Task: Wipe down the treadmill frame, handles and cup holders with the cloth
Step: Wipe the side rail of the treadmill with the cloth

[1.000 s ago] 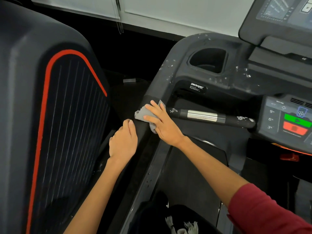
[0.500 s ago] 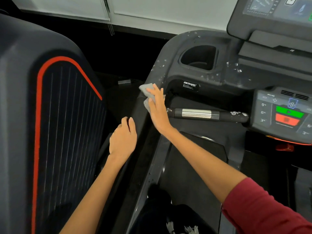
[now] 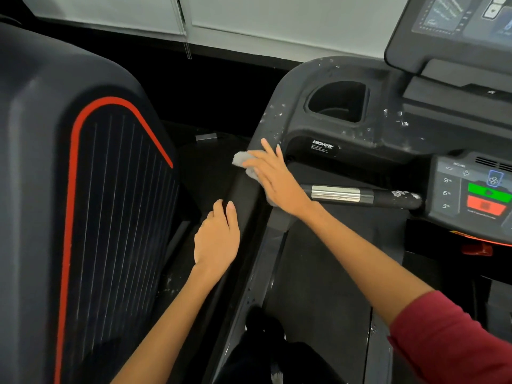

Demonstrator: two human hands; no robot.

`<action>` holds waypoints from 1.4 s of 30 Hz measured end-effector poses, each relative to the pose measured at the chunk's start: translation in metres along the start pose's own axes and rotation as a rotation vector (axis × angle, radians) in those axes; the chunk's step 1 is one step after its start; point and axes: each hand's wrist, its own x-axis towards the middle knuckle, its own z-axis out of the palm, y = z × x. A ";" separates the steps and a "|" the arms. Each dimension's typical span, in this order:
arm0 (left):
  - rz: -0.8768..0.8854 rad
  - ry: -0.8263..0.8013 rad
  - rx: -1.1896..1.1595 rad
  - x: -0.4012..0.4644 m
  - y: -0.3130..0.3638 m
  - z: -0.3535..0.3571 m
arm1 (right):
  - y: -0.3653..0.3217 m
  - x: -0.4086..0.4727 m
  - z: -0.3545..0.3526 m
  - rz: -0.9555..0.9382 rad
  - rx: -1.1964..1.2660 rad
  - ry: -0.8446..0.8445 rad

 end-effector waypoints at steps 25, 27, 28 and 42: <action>0.017 0.023 0.008 0.017 0.014 0.003 | -0.004 0.001 0.007 -0.306 -0.033 -0.138; 0.015 0.020 0.010 0.021 0.017 0.003 | 0.001 0.009 0.002 -0.315 -0.056 -0.157; 0.011 0.019 0.013 0.023 0.019 0.004 | 0.003 0.013 0.000 -0.313 -0.074 -0.156; -0.069 -0.007 -0.190 0.033 0.026 0.000 | -0.016 -0.010 0.009 -0.058 0.165 0.051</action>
